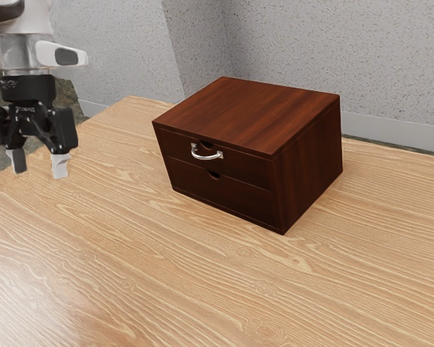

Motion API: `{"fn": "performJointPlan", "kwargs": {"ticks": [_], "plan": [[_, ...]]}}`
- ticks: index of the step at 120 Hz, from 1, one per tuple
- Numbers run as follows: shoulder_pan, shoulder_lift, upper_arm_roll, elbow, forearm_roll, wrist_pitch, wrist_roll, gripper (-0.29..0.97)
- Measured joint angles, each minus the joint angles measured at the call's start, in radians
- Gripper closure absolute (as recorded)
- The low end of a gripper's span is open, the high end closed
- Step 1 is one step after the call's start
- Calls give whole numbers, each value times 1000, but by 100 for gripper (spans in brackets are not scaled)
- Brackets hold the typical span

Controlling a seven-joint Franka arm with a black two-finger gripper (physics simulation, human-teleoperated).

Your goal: Pull the drawer handle with one arm to open the drawer

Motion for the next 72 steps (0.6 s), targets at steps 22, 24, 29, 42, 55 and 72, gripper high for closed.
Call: {"fn": "performJointPlan", "kwargs": {"ticks": [22,24,29,42,55,72], "plan": [[101,-3,-115,-70,10,263,18,0],[79,-4,-129,-73,15,274,18,0],[20,-20,-164,-80,28,296,17,0],[-155,-168,-218,-275,66,379,16,0],[-57,-384,-226,-638,74,604,65,0],[-34,-486,-231,-867,29,909,260,0]]}}
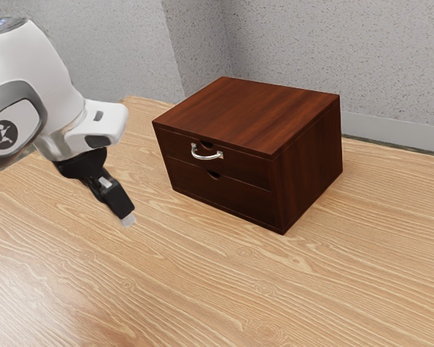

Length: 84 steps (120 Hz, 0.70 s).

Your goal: Pull the drawer handle with one arm to open the drawer

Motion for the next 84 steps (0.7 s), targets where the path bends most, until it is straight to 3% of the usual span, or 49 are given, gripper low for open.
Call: {"fn": "performJointPlan", "kwargs": {"ticks": [15,27,55,71,84], "plan": [[-9,-14,-1,-40,-50,134,137,0],[-10,2,-1,-47,-47,180,265,0],[-13,71,-2,-33,24,207,651,0],[-10,99,2,-14,14,214,836,0],[-14,188,-5,57,-1,216,961,0]]}}
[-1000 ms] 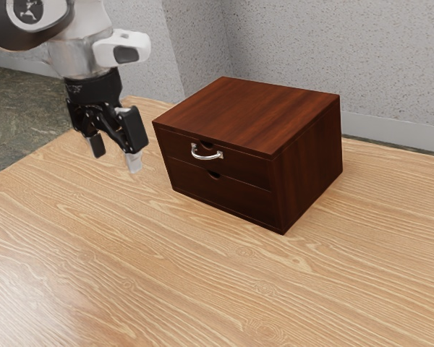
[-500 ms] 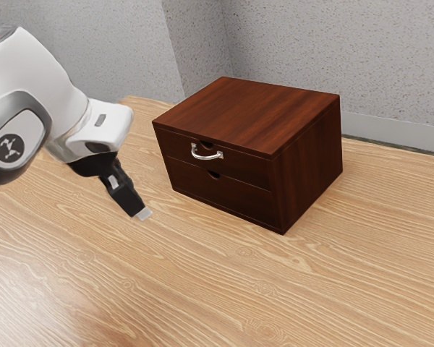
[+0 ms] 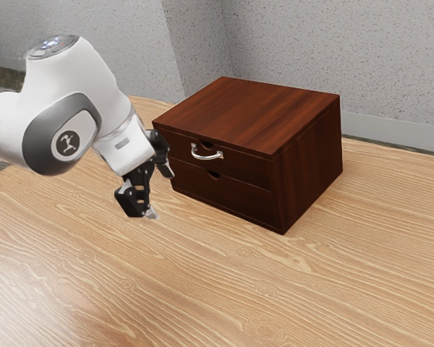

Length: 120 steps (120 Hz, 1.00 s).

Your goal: Pull the drawer handle with one arm to open the drawer

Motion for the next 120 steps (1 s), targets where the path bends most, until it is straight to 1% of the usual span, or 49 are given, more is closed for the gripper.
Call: {"fn": "performJointPlan", "kwargs": {"ticks": [28,37,62,84,103,120], "plan": [[7,76,-5,72,-37,16,202,0],[11,90,-3,92,-41,19,251,0],[8,192,13,182,-45,24,360,0],[8,265,38,239,-60,27,423,0],[30,274,41,248,-65,33,452,0],[40,276,41,248,-65,46,425,0]]}}
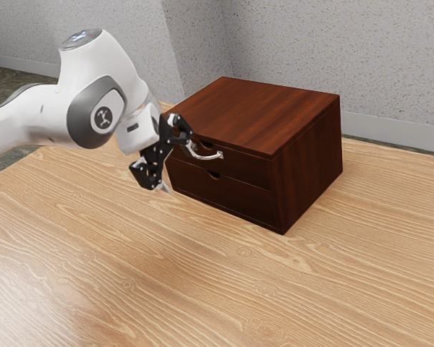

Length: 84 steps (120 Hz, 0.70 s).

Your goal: Pull the drawer handle with one arm to open the drawer

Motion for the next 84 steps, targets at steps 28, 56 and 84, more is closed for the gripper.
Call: {"fn": "performJointPlan", "kwargs": {"ticks": [28,56,84], "plan": [[-19,26,2,-1,-29,54,-53,0],[-11,54,40,-1,-35,132,-89,0],[-18,69,42,2,-39,175,-112,0]]}}
